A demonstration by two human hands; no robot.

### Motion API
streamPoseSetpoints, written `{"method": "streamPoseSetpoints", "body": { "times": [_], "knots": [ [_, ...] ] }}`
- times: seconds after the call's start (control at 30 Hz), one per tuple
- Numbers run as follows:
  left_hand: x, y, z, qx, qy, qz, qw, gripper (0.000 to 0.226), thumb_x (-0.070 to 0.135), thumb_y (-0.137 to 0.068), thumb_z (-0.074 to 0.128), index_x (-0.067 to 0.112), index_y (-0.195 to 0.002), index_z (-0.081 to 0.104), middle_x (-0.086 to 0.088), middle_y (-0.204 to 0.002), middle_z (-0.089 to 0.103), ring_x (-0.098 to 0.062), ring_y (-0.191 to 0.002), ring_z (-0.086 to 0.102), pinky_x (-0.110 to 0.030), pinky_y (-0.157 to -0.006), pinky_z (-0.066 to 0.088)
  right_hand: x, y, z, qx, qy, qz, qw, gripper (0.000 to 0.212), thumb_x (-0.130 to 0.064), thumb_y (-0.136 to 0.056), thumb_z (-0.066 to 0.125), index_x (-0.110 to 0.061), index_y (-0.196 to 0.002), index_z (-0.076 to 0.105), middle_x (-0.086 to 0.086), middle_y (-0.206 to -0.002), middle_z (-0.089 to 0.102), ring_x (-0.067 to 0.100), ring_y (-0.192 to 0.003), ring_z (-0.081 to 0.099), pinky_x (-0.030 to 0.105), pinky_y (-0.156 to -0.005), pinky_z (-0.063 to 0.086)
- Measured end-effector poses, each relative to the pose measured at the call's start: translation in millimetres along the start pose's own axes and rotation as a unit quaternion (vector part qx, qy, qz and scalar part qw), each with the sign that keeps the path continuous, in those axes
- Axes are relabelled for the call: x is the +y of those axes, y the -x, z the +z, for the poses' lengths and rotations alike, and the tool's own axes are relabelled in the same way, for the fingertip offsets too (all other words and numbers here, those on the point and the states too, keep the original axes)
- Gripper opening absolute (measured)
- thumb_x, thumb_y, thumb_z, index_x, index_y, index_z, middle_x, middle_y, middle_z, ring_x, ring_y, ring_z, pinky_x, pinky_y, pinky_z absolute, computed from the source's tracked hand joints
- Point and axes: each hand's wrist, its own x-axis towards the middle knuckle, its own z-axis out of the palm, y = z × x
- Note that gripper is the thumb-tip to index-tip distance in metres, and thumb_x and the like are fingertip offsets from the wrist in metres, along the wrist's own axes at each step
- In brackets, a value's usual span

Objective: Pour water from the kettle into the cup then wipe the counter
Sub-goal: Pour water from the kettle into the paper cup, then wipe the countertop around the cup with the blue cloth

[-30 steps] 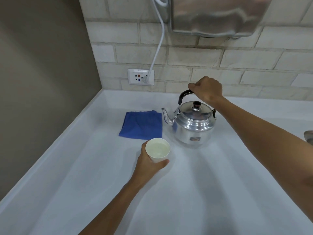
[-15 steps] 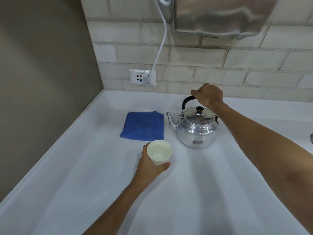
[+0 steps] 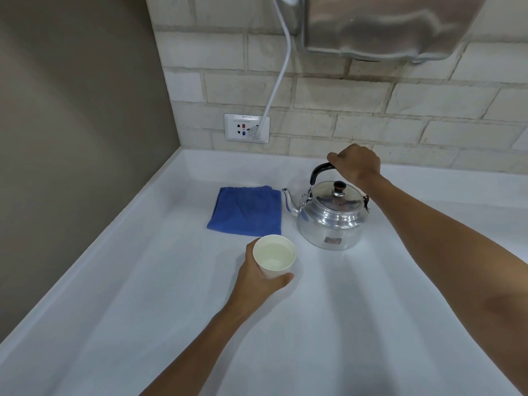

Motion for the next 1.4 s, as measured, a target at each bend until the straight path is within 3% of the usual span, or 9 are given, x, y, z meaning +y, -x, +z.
{"method": "streamPoseSetpoints", "body": {
  "times": [0.13, 0.23, 0.33, 0.43, 0.63, 0.8, 1.0, 1.17, 1.4],
  "knots": [
    [-8.8, -0.9, -9.8, -0.058, -0.008, 0.002, 0.998, 0.100, 0.017, -0.057, 0.085, 0.022, -0.134, 0.022, 0.004, -0.134, 0.039, -0.010, -0.119, 0.039, -0.023, -0.099, 0.035, -2.6, 15.2, -3.7, 0.041, 0.056, -0.064, 0.996, 0.039, -0.029, -0.092, 0.042, -0.004, -0.067, 0.057, 0.016, -0.068, 0.060, 0.033, -0.067, 0.056, 0.034, -0.062, 0.040],
    [-23.5, -0.2, -34.9, -0.123, -0.038, -0.006, 0.992, 0.112, 0.019, -0.059, 0.084, 0.030, -0.141, 0.009, 0.014, -0.142, 0.028, -0.003, -0.130, 0.027, -0.024, -0.106, 0.025, -13.2, 44.2, -7.1, 0.140, 0.018, -0.155, 0.978, 0.026, -0.024, -0.091, 0.047, -0.005, -0.108, 0.055, 0.018, -0.109, 0.057, 0.034, -0.105, 0.050, 0.040, -0.091, 0.035],
    [-36.6, -8.6, -69.5, -0.097, -0.073, -0.012, 0.993, 0.100, 0.013, -0.066, 0.078, 0.029, -0.142, 0.014, 0.012, -0.146, 0.024, -0.001, -0.131, 0.024, -0.022, -0.105, 0.026, -21.3, 95.9, -1.2, 0.209, -0.085, -0.155, 0.962, 0.025, -0.015, -0.082, 0.051, -0.008, -0.106, 0.052, 0.014, -0.107, 0.056, 0.030, -0.101, 0.047, 0.035, -0.087, 0.033],
    [-35.0, -32.3, -95.6, -0.032, -0.120, -0.001, 0.992, 0.084, 0.012, -0.073, 0.073, 0.026, -0.140, 0.024, 0.005, -0.143, 0.031, -0.007, -0.127, 0.031, -0.011, -0.095, 0.032, -14.7, 157.4, 25.0, 0.120, -0.121, -0.097, 0.981, 0.025, -0.008, -0.075, 0.052, -0.003, -0.099, 0.051, 0.019, -0.100, 0.054, 0.035, -0.094, 0.047, 0.037, -0.081, 0.034],
    [-17.3, -104.1, -91.5, -0.022, -0.198, 0.059, 0.978, 0.061, 0.016, -0.085, 0.060, 0.012, -0.138, 0.031, -0.011, -0.144, 0.038, -0.026, -0.129, 0.039, -0.030, -0.101, 0.032, 8.8, 226.9, 77.1, -0.113, 0.047, -0.026, 0.992, 0.037, -0.024, -0.089, 0.050, -0.008, -0.123, 0.046, 0.014, -0.124, 0.050, 0.032, -0.117, 0.043, 0.038, -0.099, 0.034],
    [-16.7, -148.3, -56.7, -0.049, -0.339, 0.106, 0.934, 0.053, 0.026, -0.092, 0.047, 0.013, -0.140, 0.029, -0.012, -0.146, 0.036, -0.029, -0.131, 0.035, -0.040, -0.109, 0.029, 5.6, 242.7, 87.3, -0.099, 0.110, -0.024, 0.989, 0.051, -0.032, -0.090, 0.027, 0.000, -0.120, 0.053, 0.021, -0.121, 0.058, 0.039, -0.115, 0.052, 0.048, -0.100, 0.043],
    [-37.0, -185.3, -35.8, -0.107, -0.467, 0.044, 0.877, 0.058, 0.043, -0.095, 0.026, 0.025, -0.144, 0.002, -0.008, -0.156, 0.002, -0.033, -0.142, 0.001, -0.050, -0.115, 0.006, 0.8, 243.2, 84.4, -0.106, 0.121, -0.005, 0.987, 0.069, -0.041, -0.094, 0.004, -0.002, -0.120, 0.055, 0.019, -0.124, 0.060, 0.036, -0.118, 0.054, 0.050, -0.099, 0.044],
    [-52.5, -189.9, -23.7, -0.123, -0.500, -0.017, 0.857, 0.065, 0.059, -0.089, 0.018, 0.032, -0.143, -0.006, -0.007, -0.156, -0.008, -0.036, -0.141, -0.010, -0.053, -0.114, -0.004, 0.9, 240.9, 87.8, -0.103, 0.133, 0.005, 0.986, 0.054, -0.035, -0.087, 0.026, -0.005, -0.120, 0.056, 0.017, -0.124, 0.061, 0.033, -0.118, 0.054, 0.049, -0.099, 0.044],
    [-56.5, -166.4, -20.3, -0.141, -0.534, 0.022, 0.834, 0.065, 0.071, -0.081, 0.018, 0.050, -0.138, -0.005, -0.003, -0.156, -0.008, -0.040, -0.139, -0.011, -0.056, -0.112, -0.006, 4.7, 240.3, 92.4, -0.104, 0.129, -0.004, 0.986, 0.061, -0.039, -0.088, 0.016, -0.006, -0.130, 0.044, 0.016, -0.137, 0.048, 0.033, -0.131, 0.039, 0.047, -0.111, 0.030]
  ]
}}
